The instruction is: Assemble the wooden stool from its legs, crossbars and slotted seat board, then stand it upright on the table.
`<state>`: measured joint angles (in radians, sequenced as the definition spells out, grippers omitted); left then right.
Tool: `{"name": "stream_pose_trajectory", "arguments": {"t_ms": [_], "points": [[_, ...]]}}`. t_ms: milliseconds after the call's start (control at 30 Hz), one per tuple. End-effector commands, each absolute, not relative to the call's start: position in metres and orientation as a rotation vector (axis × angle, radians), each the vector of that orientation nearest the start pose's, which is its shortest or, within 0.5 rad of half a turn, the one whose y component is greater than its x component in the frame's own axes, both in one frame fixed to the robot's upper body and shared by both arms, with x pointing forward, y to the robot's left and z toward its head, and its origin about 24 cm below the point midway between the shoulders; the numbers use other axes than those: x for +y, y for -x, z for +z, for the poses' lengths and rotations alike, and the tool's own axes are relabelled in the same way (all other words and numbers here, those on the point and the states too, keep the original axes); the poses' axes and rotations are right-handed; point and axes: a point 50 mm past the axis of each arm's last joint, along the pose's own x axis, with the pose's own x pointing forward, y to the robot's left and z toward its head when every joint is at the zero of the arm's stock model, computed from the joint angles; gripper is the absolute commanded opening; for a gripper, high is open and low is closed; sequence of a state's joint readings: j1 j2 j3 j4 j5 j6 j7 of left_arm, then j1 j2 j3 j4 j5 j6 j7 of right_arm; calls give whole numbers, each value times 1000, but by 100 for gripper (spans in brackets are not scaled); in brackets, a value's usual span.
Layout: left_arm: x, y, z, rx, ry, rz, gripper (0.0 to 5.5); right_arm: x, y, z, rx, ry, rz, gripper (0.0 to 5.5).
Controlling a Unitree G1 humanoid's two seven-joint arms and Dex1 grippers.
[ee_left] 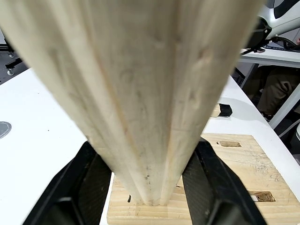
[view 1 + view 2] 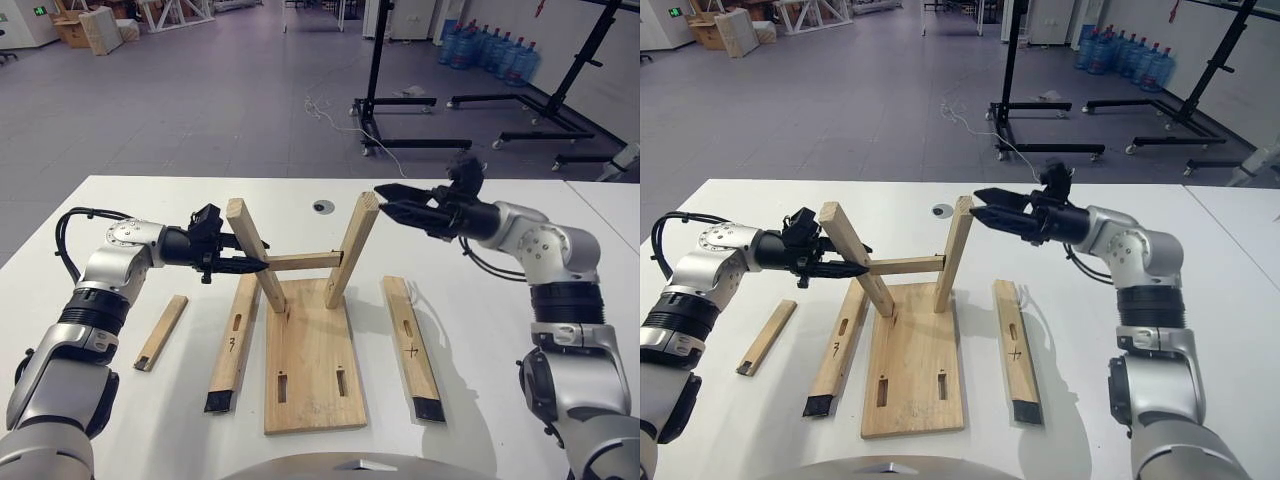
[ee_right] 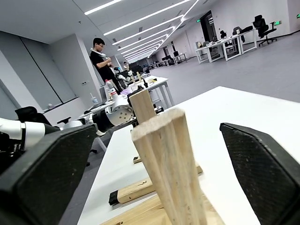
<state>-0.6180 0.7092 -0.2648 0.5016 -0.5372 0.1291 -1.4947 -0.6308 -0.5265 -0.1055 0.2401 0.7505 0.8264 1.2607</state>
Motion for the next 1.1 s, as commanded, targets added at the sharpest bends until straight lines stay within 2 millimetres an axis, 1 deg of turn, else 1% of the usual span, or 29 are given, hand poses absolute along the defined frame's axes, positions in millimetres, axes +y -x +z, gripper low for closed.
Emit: {"name": "stream_pose_trajectory", "arguments": {"t_ms": [33, 200, 300, 467, 600, 733, 933, 1100], "points": [[209, -278, 51, 677, -277, -1539, 201, -155, -307, 152, 160, -424, 1423, 483], [201, -280, 55, 666, -316, -1589, 201, -123, -308, 153, 88, -415, 1508, 483], [193, -279, 59, 644, -347, -1640, 201, -106, -303, 155, 60, -392, 1577, 483], [174, -281, 72, 585, -413, -1727, 201, -86, -292, 156, 44, -365, 1666, 483], [161, -282, 81, 553, -465, -1786, 201, -76, -287, 149, 73, -326, 1697, 483], [160, -281, 83, 566, -485, -1805, 201, -59, -281, 145, 84, -299, 1741, 483], [156, -283, 87, 570, -512, -1824, 201, -38, -276, 128, 147, -240, 1784, 483], [149, -287, 91, 573, -543, -1853, 201, -23, -274, 126, 149, -222, 1812, 483]]}}
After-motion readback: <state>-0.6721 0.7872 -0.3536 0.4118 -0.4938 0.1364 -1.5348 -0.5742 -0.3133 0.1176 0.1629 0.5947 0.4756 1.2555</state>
